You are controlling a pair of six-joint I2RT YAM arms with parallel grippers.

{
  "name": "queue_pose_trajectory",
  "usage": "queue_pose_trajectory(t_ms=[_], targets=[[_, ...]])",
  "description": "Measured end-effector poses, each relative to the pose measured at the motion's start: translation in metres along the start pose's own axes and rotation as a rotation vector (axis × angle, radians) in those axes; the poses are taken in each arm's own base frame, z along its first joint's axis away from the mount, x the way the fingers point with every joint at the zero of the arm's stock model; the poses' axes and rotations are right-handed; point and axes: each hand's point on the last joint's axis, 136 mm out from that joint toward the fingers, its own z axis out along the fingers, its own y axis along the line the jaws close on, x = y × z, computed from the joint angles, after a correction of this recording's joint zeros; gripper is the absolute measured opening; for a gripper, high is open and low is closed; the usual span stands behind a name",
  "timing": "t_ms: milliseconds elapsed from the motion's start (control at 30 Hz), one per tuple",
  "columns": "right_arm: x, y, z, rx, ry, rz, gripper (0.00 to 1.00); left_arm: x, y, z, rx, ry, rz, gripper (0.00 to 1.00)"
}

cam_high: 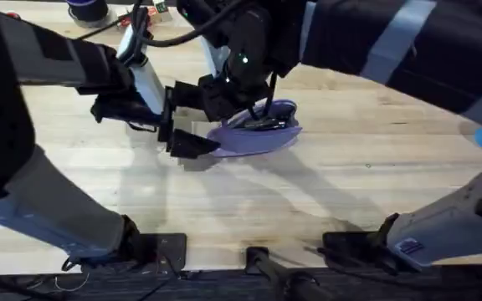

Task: Unzip the bag, pick up the pens from the table one at a time and place them inside, then zip the bag closed.

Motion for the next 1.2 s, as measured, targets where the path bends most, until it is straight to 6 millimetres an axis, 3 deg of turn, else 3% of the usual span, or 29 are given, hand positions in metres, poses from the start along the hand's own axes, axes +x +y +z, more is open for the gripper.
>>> queue_pose_trajectory(t_ms=[300,367,467,567,600,867,1200], targets=[[0.0,0.0,0.0,-0.001,-0.002,0.0,0.031,0.0,-0.005,0.017,0.051,-0.001,0.02,0.996],[-0.001,0.0,0.0,-0.001,-0.003,0.0,0.031,0.0,-0.005,0.017,0.053,0.0,0.021,0.935],[-0.001,0.0,0.0,-0.001,-0.003,0.0,0.031,0.0,-0.004,0.018,0.052,0.0,0.022,0.589],[-0.002,0.0,0.0,0.002,-0.01,0.0,0.031,0.0,-0.005,0.018,0.055,0.0,0.024,0.115],[-0.002,0.0,0.0,0.003,-0.01,0.0,0.031,0.0,-0.005,0.019,0.055,0.0,0.029,0.064],[-0.005,-0.008,0.0,0.01,-0.011,0.018,0.031,0.0,-0.005,0.019,0.055,0.0,0.027,0.044],[0.007,-0.065,-0.004,0.055,0.088,0.123,0.033,-0.001,-0.004,0.019,0.054,-0.003,0.032,0.044]])
